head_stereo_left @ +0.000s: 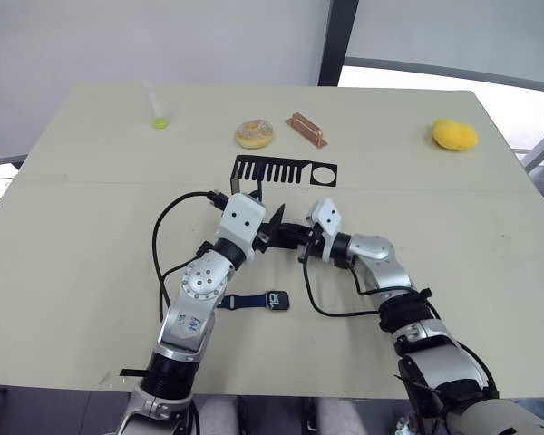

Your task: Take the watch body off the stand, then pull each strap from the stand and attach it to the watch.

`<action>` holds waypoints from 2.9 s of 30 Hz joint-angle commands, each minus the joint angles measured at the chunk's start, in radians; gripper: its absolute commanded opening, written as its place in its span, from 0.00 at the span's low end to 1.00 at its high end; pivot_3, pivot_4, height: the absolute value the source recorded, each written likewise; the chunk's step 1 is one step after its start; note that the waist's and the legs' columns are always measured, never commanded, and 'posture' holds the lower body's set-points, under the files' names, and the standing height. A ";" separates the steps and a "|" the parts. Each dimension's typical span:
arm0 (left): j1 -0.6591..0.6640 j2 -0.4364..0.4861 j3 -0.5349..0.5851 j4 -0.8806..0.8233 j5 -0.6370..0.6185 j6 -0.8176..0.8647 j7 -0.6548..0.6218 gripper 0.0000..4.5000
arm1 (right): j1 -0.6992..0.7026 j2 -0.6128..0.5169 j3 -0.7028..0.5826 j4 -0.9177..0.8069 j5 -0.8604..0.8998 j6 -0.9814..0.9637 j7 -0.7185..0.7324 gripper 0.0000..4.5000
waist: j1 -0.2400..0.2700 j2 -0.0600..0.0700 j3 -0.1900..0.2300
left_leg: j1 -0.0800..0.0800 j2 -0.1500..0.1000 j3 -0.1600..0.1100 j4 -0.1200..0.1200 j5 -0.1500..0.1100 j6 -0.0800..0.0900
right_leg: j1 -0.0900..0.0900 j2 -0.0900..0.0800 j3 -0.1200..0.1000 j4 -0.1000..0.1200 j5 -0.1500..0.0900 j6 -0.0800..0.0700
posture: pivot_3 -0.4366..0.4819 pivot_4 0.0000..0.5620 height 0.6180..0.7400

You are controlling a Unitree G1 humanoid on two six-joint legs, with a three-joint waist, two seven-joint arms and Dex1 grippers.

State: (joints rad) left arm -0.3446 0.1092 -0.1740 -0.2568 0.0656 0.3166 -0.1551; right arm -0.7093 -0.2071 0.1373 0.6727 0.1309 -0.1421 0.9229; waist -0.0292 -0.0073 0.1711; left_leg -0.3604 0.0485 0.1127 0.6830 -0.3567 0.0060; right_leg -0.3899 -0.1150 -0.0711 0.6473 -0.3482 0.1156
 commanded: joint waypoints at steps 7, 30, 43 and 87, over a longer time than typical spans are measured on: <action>0.002 0.001 0.004 -0.035 0.003 -0.013 -0.004 0.60 | 0.003 0.015 0.010 0.047 -0.050 0.036 -0.067 0.00 | 0.000 0.000 0.000 | 0.000 0.000 0.000 0.000 0.000 0.000 | 0.001 0.000 0.000 0.000 0.000 0.000 | 0.48 0.27 1.00; -0.005 -0.026 0.032 -0.031 0.014 -0.062 0.041 0.01 | 0.059 0.039 0.052 -0.011 -0.074 0.139 -0.061 0.00 | -0.001 0.000 0.000 | 0.007 0.000 -0.008 0.000 0.000 0.000 | 0.013 -0.001 -0.005 -0.005 0.000 0.000 | 0.48 0.27 1.00; 0.091 -0.052 0.016 -0.131 0.006 -0.094 0.038 0.01 | 0.063 0.048 0.049 -0.001 -0.086 0.165 -0.106 0.00 | -0.001 0.000 0.000 | 0.007 0.001 -0.008 0.000 0.000 -0.001 | 0.014 -0.002 -0.005 -0.006 0.000 0.000 | 0.48 0.27 1.00; 0.121 0.740 0.314 -0.139 -1.231 0.640 -0.771 0.00 | 0.602 -0.229 -0.379 -1.113 0.969 0.996 -0.195 0.61 | 0.000 0.008 0.004 | -0.004 -0.001 -0.021 -0.004 -0.001 -0.001 | 0.014 -0.006 -0.009 -0.019 0.000 0.000 | 0.48 0.27 1.00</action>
State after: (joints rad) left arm -0.1975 0.8535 0.1748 -0.4074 -1.1190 0.9012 -0.9179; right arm -0.1263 -0.4495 -0.2048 -0.3469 0.9461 0.7851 0.8183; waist -0.0291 0.0011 0.1752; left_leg -0.3646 0.0481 0.0914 0.6791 -0.3571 0.0047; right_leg -0.3758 -0.1194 -0.0794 0.6276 -0.3480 0.1158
